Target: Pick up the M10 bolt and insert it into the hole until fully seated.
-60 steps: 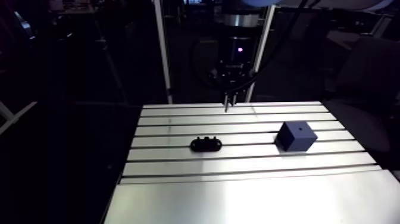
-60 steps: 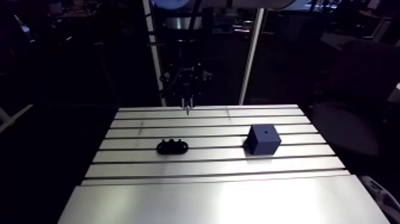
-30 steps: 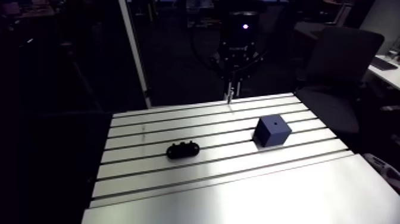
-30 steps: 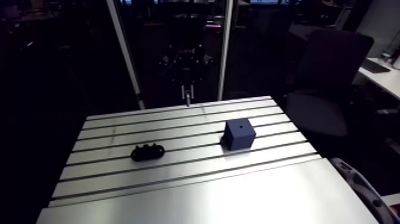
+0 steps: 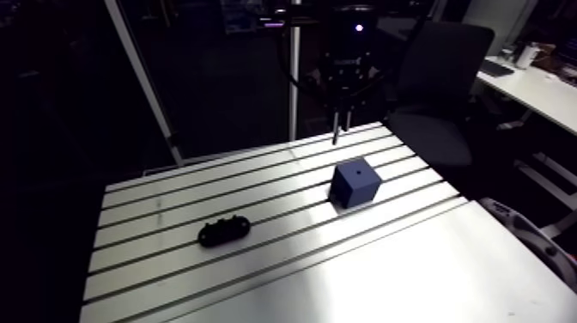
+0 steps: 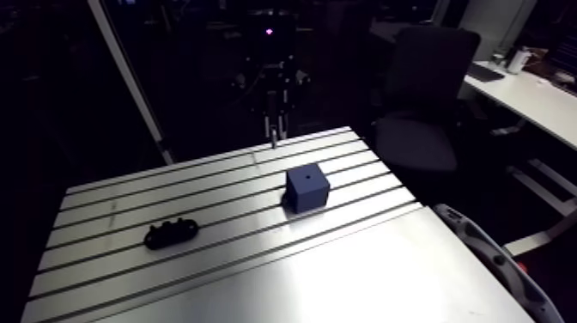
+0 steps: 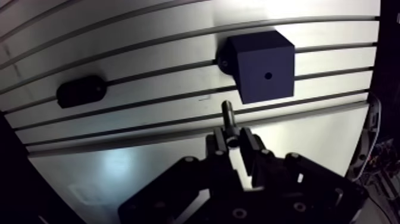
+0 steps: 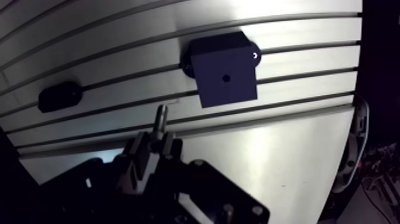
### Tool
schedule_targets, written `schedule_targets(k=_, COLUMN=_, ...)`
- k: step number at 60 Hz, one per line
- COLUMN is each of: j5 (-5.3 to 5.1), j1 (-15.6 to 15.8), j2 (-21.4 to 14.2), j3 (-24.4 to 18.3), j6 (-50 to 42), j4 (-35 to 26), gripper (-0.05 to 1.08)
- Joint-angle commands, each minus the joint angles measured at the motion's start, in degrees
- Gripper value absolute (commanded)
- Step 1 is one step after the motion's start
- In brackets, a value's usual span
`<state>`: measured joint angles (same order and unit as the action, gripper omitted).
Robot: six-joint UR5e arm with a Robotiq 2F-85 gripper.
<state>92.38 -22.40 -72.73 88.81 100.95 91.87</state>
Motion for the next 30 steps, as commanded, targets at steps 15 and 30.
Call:
schedule_targets(k=15, j5=2.43, j1=-3.52, j2=1.75, j3=-1.57, j6=2.45, j4=-0.43, gripper=1.08)
schedule_targets(k=30, j5=2.76, j1=-3.62, j2=4.00, j3=-3.39, j6=2.80, j4=-2.21, gripper=1.08)
